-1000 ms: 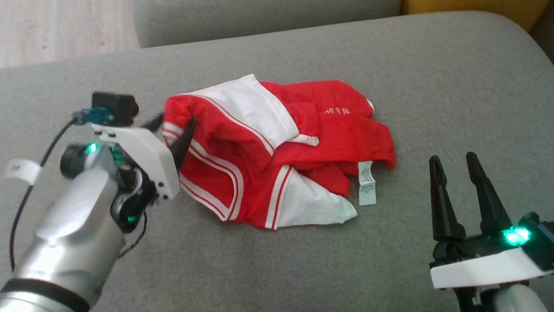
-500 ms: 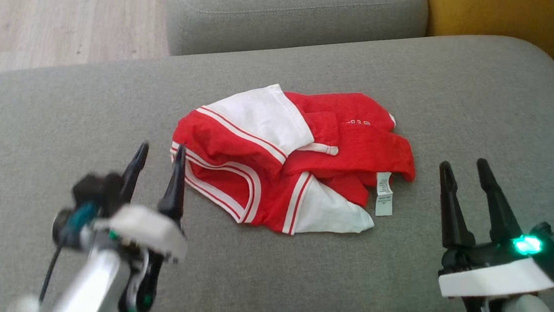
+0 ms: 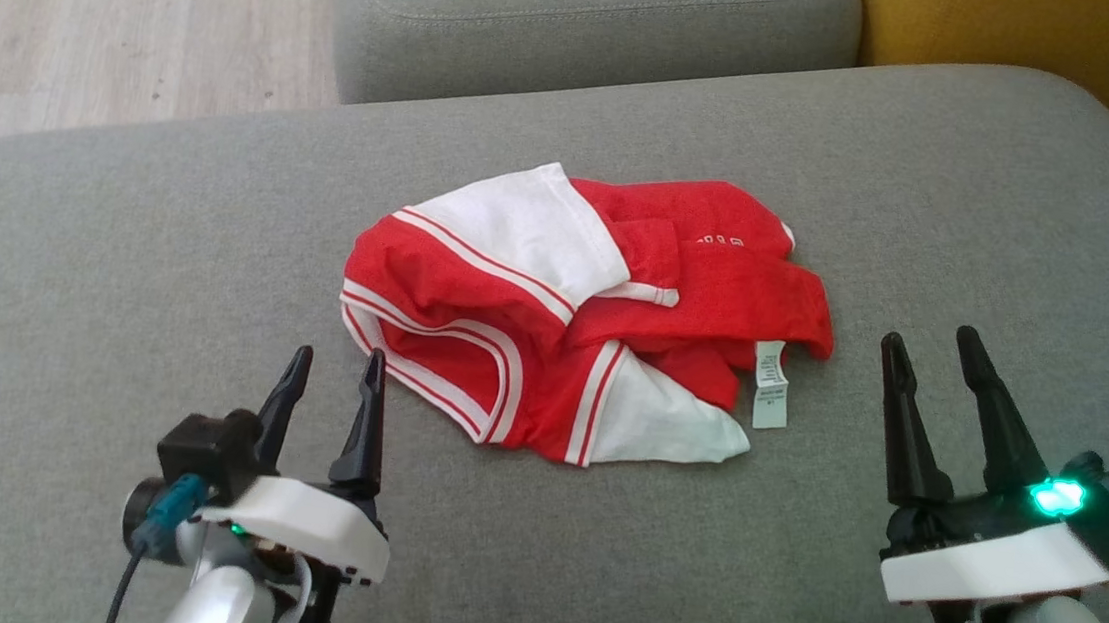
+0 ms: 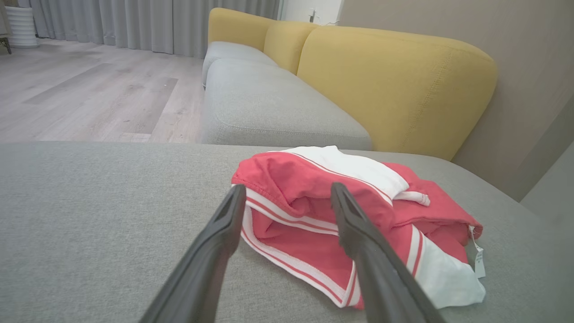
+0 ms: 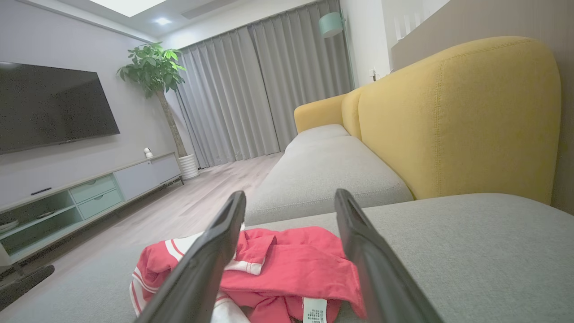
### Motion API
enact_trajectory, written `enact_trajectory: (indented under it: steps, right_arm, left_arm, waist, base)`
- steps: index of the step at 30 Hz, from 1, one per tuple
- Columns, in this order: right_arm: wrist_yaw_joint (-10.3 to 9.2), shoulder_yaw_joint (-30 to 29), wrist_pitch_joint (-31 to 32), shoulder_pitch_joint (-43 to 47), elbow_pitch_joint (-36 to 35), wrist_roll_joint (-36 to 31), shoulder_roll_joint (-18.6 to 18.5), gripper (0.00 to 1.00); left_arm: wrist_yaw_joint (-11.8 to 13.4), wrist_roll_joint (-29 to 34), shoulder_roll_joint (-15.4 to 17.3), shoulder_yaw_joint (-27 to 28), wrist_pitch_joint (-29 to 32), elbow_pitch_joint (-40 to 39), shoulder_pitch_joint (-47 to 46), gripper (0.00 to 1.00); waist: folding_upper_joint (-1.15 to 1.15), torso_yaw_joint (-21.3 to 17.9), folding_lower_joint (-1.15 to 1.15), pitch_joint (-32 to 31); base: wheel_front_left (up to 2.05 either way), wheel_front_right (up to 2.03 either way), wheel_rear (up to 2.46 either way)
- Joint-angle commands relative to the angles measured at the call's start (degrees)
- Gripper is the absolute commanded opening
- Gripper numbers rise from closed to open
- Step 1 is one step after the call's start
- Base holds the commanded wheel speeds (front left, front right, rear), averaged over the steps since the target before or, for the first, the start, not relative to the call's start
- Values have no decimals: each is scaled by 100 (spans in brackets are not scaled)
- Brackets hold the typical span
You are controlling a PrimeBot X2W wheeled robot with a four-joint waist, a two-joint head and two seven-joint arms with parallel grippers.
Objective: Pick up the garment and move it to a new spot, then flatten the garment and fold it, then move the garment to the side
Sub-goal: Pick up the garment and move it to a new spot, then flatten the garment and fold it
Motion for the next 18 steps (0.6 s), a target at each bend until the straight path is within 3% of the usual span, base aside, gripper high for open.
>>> enact_trajectory:
  steps: [1,13,18]
  right_arm:
    - [44,117,-61,-103,-152,-7,-101,100]
    - [44,89,-61,-131,-60,9,-78,100]
    - [44,45,-61,-170,-43,9,-43,100]
  left_arm:
    - [-26,59,-4,244,-69,-163,-253,100]
    - [-238,89,-109,347,-49,72,-333,100]
    - [-549,9,-24,151,721,493,-1041,100]
  waist:
    - [0,-8,0,2]
    - [0,10,0,12]
    - [0,43,0,37]
  base:
    - [0,0,0]
    - [0,0,0]
    - [0,0,0]
